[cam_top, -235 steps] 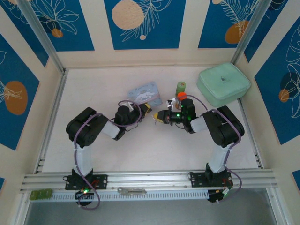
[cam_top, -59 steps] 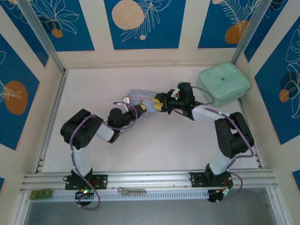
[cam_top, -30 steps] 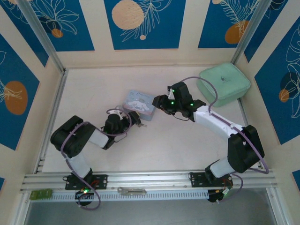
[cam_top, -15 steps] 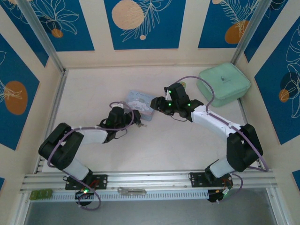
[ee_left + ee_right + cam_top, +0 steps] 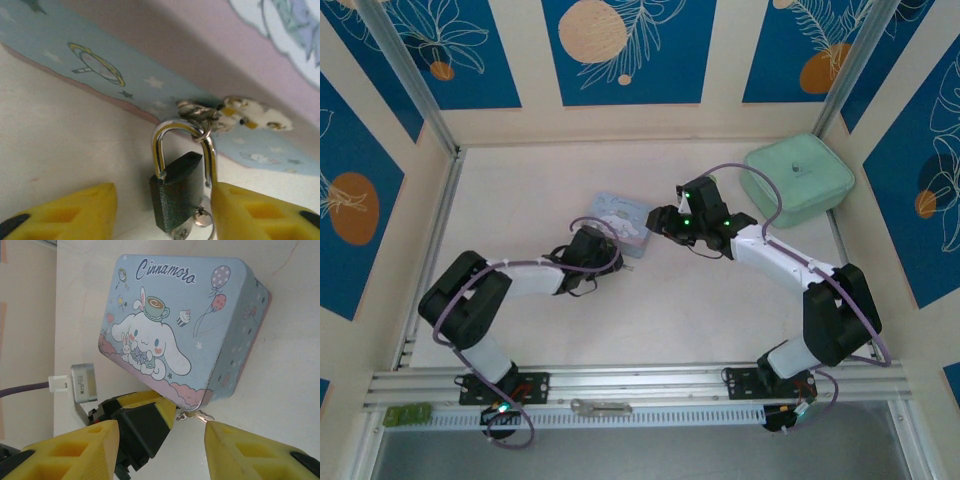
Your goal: Unlock a padlock with a key
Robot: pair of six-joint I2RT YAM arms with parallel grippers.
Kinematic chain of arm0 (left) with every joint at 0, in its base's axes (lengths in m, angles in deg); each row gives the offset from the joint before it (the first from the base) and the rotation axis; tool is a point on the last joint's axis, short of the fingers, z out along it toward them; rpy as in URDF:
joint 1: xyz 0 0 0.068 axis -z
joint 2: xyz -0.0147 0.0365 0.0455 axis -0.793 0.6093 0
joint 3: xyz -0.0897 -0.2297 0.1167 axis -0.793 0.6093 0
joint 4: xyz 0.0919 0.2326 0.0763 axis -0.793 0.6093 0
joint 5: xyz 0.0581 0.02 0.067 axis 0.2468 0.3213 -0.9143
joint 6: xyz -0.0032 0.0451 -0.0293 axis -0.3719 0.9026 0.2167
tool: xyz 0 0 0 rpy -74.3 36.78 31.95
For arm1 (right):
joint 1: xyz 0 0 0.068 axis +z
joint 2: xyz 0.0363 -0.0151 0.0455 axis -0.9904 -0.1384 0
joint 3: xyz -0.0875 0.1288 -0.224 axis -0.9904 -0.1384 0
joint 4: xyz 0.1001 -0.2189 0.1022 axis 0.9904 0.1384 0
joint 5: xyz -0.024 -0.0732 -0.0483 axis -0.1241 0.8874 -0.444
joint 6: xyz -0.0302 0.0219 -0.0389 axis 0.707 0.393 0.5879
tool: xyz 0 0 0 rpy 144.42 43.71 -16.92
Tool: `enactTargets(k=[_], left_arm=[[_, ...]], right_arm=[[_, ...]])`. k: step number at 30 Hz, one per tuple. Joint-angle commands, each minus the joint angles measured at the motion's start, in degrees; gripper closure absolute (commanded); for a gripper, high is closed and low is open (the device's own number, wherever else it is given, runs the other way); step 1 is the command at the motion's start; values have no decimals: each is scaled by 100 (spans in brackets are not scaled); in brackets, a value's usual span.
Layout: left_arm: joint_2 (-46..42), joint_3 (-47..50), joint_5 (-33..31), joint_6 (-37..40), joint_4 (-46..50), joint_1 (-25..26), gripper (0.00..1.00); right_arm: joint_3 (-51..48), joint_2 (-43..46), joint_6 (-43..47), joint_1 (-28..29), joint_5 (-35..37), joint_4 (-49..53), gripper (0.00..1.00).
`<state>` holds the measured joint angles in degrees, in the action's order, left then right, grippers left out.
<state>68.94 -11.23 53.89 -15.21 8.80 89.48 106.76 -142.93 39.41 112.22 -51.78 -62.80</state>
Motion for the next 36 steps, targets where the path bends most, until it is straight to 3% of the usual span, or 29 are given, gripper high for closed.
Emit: enactTargets(k=[1, 5, 9, 13, 17, 22, 32, 36], left_arm=[[197, -302, -124, 214, 220, 84, 56], [414, -594, -199, 411, 436, 176, 57], [618, -905, -407, 688, 722, 260, 78], [694, -1230, -844, 905, 1167, 402, 84], [687, -1385, -1154, 969, 1375, 568, 84], [548, -1318, -1145, 866, 1335, 588, 54], [-646, -708, -1336, 749, 1219, 537, 27], [-1507, -43, -1294, 536, 996, 215, 21]], right_arm=[[-109, 84, -64, -29, -60, -96, 52], [-152, 107, -80, -29, -45, -94, 52], [-201, 156, -78, -36, 38, -122, 52], [-214, 162, -33, -27, 67, -123, 52], [-266, 173, 44, 9, 107, -131, 52], [-269, 139, 190, 129, 250, 38, 52], [-246, 69, 240, 370, 441, 313, 52], [63, -196, 391, 749, 765, 660, 51]])
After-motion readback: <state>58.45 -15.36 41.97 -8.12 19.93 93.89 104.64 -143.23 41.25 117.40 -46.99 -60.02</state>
